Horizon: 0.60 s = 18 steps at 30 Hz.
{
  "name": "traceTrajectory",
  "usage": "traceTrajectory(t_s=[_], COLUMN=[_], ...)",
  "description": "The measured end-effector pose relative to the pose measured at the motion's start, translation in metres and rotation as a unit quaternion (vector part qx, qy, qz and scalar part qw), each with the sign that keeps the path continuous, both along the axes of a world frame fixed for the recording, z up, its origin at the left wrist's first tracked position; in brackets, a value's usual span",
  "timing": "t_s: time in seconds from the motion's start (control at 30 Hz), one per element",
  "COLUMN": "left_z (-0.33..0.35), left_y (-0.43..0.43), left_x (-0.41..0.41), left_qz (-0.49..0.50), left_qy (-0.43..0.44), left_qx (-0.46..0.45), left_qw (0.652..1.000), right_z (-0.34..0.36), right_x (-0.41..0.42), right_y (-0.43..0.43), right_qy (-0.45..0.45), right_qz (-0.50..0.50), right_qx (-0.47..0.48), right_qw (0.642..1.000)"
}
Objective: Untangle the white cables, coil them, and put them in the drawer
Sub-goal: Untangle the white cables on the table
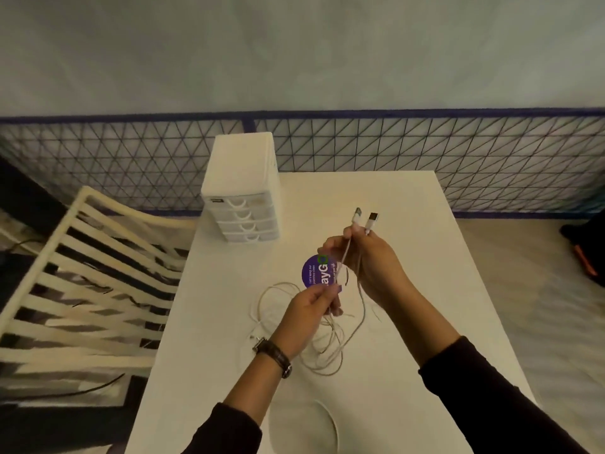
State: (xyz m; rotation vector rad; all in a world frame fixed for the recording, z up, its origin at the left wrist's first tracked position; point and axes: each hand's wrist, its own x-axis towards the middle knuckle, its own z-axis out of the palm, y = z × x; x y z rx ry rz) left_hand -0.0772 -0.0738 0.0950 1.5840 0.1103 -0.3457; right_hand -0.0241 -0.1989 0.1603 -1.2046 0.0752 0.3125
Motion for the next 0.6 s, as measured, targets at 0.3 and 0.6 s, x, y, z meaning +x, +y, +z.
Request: traceTrajectory(t_s=[0.3,0.6], left_z=[-0.058,-0.053], left_y=[0.036,0.025], left_x=[0.010,0.035], left_qz=[-0.037,0.036], left_qy=[-0.003,0.008], left_qx=[0.193,0.110], left_qw=[0.980,0.993], right_z=[0.092,0.064], right_x=[0.084,0.072], right_y=[-0.060,-0.064], right_qy=[-0.081,-0.017], right_qz=[-0.039,-0.055], right_qx=[-0.009,-0.047], right_qw=[0.996,0.997])
